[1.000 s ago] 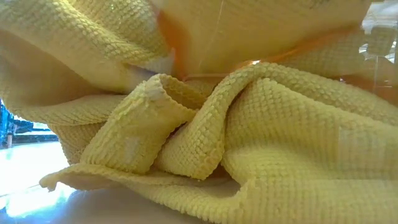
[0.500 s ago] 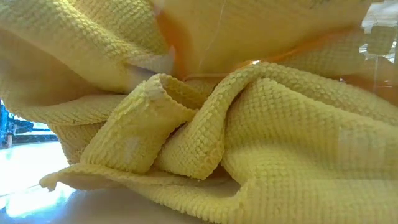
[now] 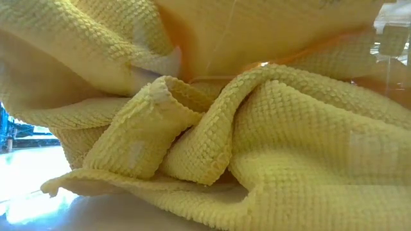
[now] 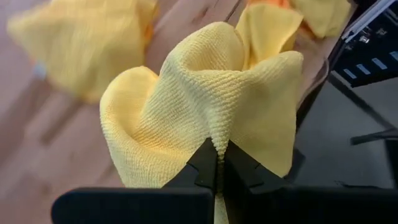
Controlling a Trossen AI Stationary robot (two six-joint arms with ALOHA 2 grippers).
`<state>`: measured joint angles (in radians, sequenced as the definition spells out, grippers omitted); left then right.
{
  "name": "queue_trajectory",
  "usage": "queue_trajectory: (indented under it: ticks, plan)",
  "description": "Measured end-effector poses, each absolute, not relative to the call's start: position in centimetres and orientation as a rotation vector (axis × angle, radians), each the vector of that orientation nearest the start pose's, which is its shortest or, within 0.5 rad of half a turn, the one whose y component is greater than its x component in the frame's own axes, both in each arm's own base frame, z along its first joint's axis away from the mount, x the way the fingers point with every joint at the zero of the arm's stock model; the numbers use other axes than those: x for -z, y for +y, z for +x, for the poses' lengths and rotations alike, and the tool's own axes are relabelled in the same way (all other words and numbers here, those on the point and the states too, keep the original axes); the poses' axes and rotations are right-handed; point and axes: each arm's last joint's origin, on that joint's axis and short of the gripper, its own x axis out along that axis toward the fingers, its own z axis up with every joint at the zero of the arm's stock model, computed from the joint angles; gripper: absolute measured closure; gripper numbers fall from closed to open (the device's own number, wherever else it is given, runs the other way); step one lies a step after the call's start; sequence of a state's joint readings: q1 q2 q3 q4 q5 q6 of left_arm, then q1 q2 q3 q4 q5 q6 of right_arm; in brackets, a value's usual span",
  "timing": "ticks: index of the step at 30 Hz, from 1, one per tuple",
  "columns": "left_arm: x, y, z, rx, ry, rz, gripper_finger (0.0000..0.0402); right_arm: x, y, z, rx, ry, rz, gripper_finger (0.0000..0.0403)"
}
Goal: Sort microfiber towel by color & place in baskets
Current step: Put the yellow microfiber towel into the bottom transparent bin
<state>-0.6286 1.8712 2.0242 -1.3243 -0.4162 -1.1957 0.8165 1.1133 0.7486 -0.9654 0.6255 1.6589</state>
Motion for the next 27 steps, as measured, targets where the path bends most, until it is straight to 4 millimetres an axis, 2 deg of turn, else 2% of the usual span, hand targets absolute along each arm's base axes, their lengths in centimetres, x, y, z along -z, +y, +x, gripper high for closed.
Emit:
queue_trajectory:
  ticks: [4,7,10,14,21,27]
  plan:
    - [-36.0,-20.4,34.1,-0.335,0.928,-0.361,0.0401,-22.1,11.6,13.3,0.617,0.779,0.644,0.0279]
    - [-35.2,-21.0,36.7,-0.196,0.904,-0.277,0.0401,-22.1,11.6,13.3,0.617,0.779,0.644,0.0279]
    - [-34.5,-21.5,38.5,-0.041,0.879,-0.188,0.0401,-22.1,11.7,13.3,0.615,0.777,0.648,0.0279]
    - [-33.0,-21.7,39.3,0.076,0.935,-0.02,0.0401,-22.1,11.7,13.3,0.611,0.775,0.654,0.0279]
    - [-29.9,-21.5,39.1,0.223,1.137,0.321,0.0401,-22.1,11.9,13.5,0.599,0.767,0.673,0.0279]
    - [-26.5,-21.9,40.4,0.283,1.204,0.454,0.0401,-22.2,12.0,13.6,0.591,0.761,0.687,0.0279]
